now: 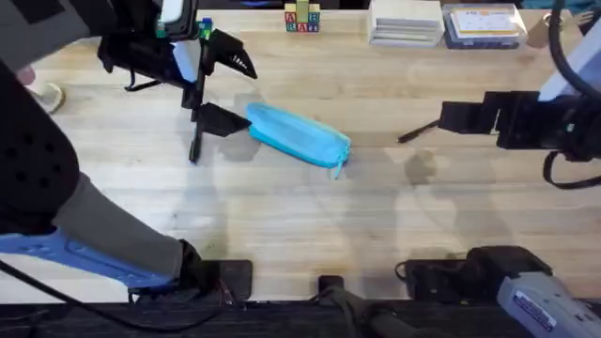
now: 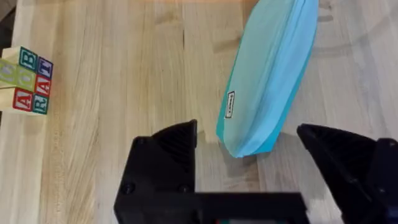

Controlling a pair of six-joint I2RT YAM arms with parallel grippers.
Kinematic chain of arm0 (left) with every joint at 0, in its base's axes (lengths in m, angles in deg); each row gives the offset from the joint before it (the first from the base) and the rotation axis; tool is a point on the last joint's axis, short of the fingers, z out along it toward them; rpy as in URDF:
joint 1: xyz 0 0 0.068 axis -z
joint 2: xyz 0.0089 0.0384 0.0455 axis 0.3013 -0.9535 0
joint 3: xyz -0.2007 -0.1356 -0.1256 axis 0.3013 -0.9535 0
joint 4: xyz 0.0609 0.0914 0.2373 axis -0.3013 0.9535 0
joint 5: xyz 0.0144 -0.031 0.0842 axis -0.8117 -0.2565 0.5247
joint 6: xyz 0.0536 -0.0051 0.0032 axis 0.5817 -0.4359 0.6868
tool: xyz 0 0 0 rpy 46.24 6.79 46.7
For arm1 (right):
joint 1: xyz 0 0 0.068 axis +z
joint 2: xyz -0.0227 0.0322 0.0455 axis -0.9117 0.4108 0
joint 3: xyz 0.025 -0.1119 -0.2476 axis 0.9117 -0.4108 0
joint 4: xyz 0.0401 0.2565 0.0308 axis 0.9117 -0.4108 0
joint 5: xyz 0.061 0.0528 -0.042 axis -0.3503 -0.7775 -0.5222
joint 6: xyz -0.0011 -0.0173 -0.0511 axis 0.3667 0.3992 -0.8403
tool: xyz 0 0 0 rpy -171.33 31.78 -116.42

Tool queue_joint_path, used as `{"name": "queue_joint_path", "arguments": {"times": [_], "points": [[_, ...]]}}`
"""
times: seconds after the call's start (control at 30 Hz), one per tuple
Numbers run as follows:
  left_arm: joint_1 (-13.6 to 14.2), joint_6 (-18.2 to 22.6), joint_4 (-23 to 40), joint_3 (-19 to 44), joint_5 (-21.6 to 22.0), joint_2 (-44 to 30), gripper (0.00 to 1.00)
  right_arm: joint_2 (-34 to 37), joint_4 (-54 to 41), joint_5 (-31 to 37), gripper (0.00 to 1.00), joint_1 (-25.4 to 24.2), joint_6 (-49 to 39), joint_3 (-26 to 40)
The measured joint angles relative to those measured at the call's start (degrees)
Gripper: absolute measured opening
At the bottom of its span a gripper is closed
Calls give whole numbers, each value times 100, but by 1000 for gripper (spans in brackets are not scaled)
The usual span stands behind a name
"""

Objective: Unzip the bag, pick up the pens from the table one at a time and place them inside, then zip the bag closed.

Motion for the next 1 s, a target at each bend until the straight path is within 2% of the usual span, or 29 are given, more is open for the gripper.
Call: {"name": "queue_joint_path", "arguments": {"times": [0.2,0.3,1.0], "points": [[1,20,-10,1,-1,-25,991,0,1,0,997,0,0,0],[1,38,11,1,-16,-287,990,0,0,0,997,0,0,0],[73,36,138,1,-19,-290,992,0,0,0,998,0,0,0]]}}
